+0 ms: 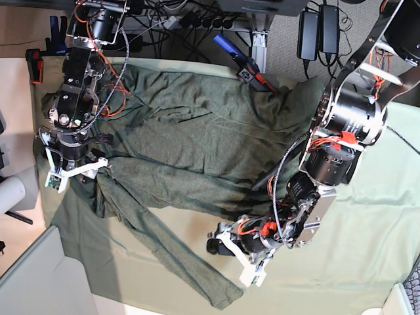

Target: Fold the T-shirt properly

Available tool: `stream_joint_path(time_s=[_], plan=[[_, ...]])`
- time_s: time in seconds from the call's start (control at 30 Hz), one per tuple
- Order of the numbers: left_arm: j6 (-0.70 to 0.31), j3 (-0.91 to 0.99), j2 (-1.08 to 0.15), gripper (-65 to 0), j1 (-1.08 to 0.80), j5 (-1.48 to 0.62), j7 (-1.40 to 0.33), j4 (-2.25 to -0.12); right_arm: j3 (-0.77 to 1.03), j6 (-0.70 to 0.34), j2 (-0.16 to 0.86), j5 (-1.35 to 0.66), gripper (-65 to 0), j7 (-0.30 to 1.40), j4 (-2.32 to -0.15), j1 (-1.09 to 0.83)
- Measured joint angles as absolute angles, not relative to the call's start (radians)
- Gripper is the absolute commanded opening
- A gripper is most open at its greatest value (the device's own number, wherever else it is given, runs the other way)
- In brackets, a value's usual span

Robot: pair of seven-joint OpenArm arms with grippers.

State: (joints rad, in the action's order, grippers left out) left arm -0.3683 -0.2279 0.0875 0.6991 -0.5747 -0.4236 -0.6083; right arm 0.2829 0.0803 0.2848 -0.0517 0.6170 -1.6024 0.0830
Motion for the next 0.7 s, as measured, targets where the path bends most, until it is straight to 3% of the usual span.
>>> stream_joint_path(time_s=[0.17, 0.43, 0.7], plan=[[-0.405, -0.228, 0.002, -29.4, 0.696, -0.532, -0.430, -0.608, 0.274, 0.044, 0.282, -0.120, -31.8, 0.598, -1.512, 0.170], [-0.443, -0.228, -0.145, -29.4, 0.689, -0.529, -0.441, -0.609, 0.258, -0.078, 0.229, -0.115, -31.8, 0.502, -1.155, 0.401], [-0.447, -0.228, -0.253, -29.4, 0.690, -0.531, -0.442, -0.609, 0.115, -0.133, 0.177, -0.064, -31.8, 0.441, -0.964, 0.567]])
